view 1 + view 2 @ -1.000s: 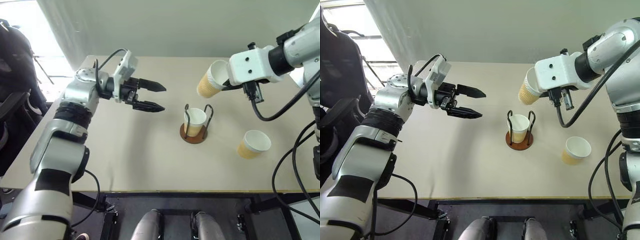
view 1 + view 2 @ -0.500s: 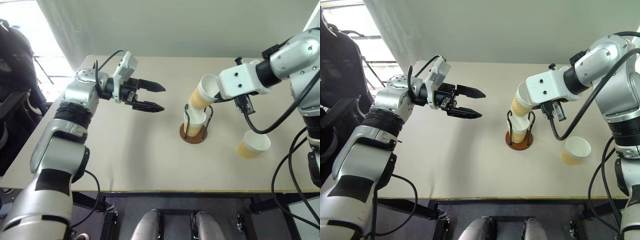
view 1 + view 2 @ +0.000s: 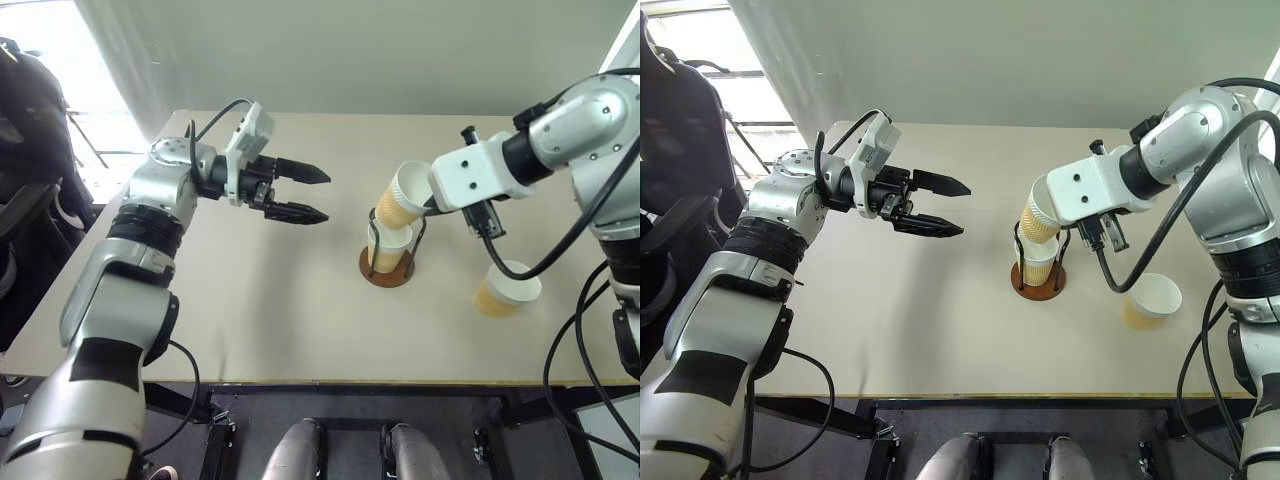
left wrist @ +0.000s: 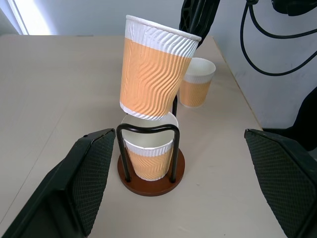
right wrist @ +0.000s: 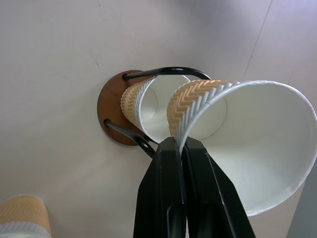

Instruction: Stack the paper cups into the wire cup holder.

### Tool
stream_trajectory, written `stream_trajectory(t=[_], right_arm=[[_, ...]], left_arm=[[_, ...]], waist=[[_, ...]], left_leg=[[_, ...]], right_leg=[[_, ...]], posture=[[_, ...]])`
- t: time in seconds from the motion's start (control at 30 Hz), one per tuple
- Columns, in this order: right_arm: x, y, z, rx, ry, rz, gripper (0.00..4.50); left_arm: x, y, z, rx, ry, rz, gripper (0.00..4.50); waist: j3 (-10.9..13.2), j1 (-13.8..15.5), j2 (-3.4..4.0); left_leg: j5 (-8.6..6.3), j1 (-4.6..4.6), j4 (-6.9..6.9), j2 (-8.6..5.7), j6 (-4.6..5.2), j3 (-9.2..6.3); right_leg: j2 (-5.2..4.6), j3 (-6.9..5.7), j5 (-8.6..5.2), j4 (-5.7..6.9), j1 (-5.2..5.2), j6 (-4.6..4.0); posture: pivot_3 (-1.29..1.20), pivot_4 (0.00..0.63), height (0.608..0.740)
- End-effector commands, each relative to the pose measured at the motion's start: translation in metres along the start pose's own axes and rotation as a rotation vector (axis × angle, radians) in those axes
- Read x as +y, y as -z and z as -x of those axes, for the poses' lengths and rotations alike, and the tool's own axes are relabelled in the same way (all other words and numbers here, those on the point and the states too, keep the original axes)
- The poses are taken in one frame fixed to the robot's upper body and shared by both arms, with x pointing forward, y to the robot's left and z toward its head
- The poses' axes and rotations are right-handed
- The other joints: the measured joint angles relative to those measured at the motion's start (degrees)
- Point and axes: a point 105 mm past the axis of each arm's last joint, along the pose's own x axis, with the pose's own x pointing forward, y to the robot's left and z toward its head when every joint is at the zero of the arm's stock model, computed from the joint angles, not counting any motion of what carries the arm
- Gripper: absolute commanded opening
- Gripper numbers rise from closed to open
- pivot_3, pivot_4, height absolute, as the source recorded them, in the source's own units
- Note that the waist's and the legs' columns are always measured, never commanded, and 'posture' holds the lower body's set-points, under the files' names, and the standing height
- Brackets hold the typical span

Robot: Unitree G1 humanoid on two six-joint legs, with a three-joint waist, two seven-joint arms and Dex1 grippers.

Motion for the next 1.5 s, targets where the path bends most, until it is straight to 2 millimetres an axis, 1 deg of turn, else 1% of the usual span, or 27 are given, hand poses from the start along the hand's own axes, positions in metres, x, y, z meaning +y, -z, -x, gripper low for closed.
stream_trajectory(t=[0.03, 0.27, 0.63, 0.73, 0.9, 1.03, 1.13, 1.37, 1.5], right_arm=[[0.001, -0.002, 0.004, 0.013, -0.001, 0.03, 0.03], [0.006, -0.002, -0.002, 0.011, -0.026, 0.045, 0.03], [0.004, -0.005, -0.006, 0.002, -0.017, 0.059, 0.03], [0.002, -0.007, -0.006, -0.007, -0.008, 0.062, 0.57], [-0.001, -0.01, -0.007, -0.019, 0.006, 0.061, 2.23], [-0.004, -0.012, -0.005, -0.036, 0.019, 0.047, 2.23], [-0.008, -0.015, 0.001, -0.072, 0.037, 0.001, 2.23], [-0.002, -0.033, 0.014, -0.22, -0.004, -0.163, 2.23], [0.003, -0.036, 0.018, -0.24, -0.025, -0.207, 2.23]], left_arm=[[-0.003, -0.013, 0.003, -0.005, 0.025, -0.057, 4.5], [-0.003, -0.013, 0.004, -0.005, 0.025, -0.057, 4.5], [-0.004, -0.013, 0.005, 0.001, 0.025, -0.058, 4.5], [-0.004, -0.013, 0.005, 0.003, 0.025, -0.057, 4.5], [-0.004, -0.014, 0.005, 0.004, 0.027, -0.057, 4.5], [-0.005, -0.014, 0.005, 0.003, 0.028, -0.057, 4.5], [-0.005, -0.015, 0.005, 0.001, 0.029, -0.059, 4.5], [-0.005, -0.015, 0.005, -0.006, 0.03, -0.062, 4.5], [-0.005, -0.015, 0.004, -0.009, 0.033, -0.061, 4.5]], waist=[[0.0, -0.02, 0.0], [0.0, -0.02, 0.0], [0.0, -0.04, 0.0], [0.0, -0.03, 0.0], [0.0, -0.04, 0.0], [0.0, 0.0, 0.0], [0.0, -0.02, 0.0], [0.0, -0.01, 0.0], [0.0, 0.02, 0.0]], left_leg=[[0.0, 0.0, 0.0, -0.01, 0.0, 0.01], [0.0, 0.0, 0.0, 0.01, -0.01, 0.01], [0.01, -0.01, 0.0, 0.03, -0.01, 0.0], [0.01, -0.01, 0.0, 0.02, -0.01, -0.01], [0.01, -0.01, 0.01, 0.03, -0.01, -0.03], [0.01, -0.02, 0.01, 0.01, -0.02, -0.04], [0.01, -0.02, 0.0, 0.01, -0.03, -0.03], [0.02, -0.07, -0.01, 0.02, -0.07, -0.04], [0.04, -0.08, -0.02, 0.01, -0.1, -0.01]], right_leg=[[0.01, 0.0, 0.0, 0.0, 0.0, 0.0], [0.04, 0.01, 0.0, 0.0, 0.0, 0.0], [0.04, 0.02, 0.01, 0.0, -0.01, -0.01], [0.05, 0.01, 0.01, -0.01, 0.0, -0.01], [0.04, 0.02, 0.01, 0.0, -0.01, -0.02], [0.06, 0.01, 0.01, -0.01, -0.01, -0.03], [0.07, 0.0, 0.02, 0.0, -0.01, -0.03], [0.07, 0.01, -0.01, -0.02, -0.03, -0.05], [0.1, 0.0, -0.03, -0.02, -0.05, -0.05]], posture=[[0.0, 0.15, 0.74], [0.0, 0.15, 0.74], [0.0, 0.15, 0.74], [0.0, 0.15, 0.74], [0.0, 0.15, 0.74], [0.0, 0.15, 0.74], [0.0, 0.15, 0.74], [0.0, 0.15, 0.74], [0.0, 0.15, 0.74]])
